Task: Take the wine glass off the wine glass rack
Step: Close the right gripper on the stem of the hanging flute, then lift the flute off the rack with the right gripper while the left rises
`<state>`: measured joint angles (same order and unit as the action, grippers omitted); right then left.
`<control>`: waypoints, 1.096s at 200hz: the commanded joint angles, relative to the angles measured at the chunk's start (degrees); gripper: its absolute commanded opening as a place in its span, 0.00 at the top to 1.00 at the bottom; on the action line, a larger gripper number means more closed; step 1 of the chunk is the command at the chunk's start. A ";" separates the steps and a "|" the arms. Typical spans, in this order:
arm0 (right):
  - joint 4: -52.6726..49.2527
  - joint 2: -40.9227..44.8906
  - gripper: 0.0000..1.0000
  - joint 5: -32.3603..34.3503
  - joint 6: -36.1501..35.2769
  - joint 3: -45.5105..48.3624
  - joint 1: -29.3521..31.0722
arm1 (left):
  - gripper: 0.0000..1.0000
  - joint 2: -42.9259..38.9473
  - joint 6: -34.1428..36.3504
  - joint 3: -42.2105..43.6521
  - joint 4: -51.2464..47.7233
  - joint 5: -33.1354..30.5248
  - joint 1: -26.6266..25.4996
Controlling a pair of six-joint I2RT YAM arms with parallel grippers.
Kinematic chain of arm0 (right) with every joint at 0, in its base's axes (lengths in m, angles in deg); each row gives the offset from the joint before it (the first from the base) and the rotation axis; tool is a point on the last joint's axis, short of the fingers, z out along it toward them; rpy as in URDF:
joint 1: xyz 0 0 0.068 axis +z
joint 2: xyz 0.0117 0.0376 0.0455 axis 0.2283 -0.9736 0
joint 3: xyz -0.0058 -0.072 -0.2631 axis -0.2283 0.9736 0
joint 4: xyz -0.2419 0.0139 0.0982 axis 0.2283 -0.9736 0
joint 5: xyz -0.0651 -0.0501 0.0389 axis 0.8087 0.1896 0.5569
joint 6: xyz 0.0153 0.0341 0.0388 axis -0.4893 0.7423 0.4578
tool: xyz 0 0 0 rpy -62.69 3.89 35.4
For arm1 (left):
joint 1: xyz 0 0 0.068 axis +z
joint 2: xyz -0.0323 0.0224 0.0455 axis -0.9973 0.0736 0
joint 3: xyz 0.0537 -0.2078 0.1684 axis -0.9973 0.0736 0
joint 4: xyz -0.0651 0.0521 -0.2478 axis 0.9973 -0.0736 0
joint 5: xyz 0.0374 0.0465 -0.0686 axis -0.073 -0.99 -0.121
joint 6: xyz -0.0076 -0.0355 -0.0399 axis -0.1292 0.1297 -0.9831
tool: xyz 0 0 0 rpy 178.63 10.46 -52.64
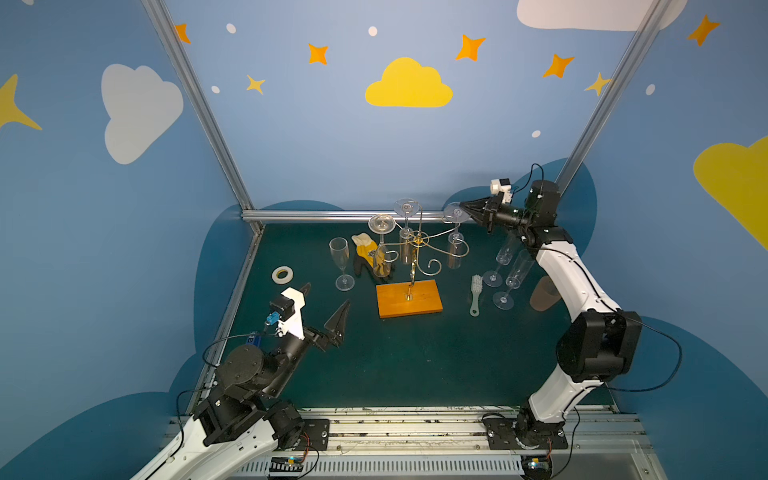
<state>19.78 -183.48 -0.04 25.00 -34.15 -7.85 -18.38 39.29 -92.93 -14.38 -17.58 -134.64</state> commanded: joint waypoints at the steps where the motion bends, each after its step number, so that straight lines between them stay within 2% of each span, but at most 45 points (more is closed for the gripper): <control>1: 2.53 2.63 1.00 0.17 0.90 0.93 -0.03 | 0.01 -0.81 -0.36 0.31 -0.12 -0.48 0.16; 54: 1.29 5.01 1.00 1.18 0.15 2.01 3.11 | 0.01 -1.92 -0.26 0.71 -0.55 -0.83 0.18; 108: 2.12 3.37 1.00 2.54 1.15 0.13 7.00 | 0.01 -3.21 -0.61 0.70 -1.53 -0.91 0.18; 177: -0.72 -3.01 1.00 4.46 -3.29 -11.63 8.29 | 0.01 -3.58 -1.69 0.02 -2.26 -1.01 0.20; 219: -1.57 -7.59 1.00 4.48 -6.24 -19.70 7.39 | 0.01 -1.95 -6.27 -2.36 -3.82 -0.82 0.21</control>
<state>17.83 -189.38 4.13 21.70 -49.69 0.23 -21.22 36.16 -92.99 -17.27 -18.11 -134.64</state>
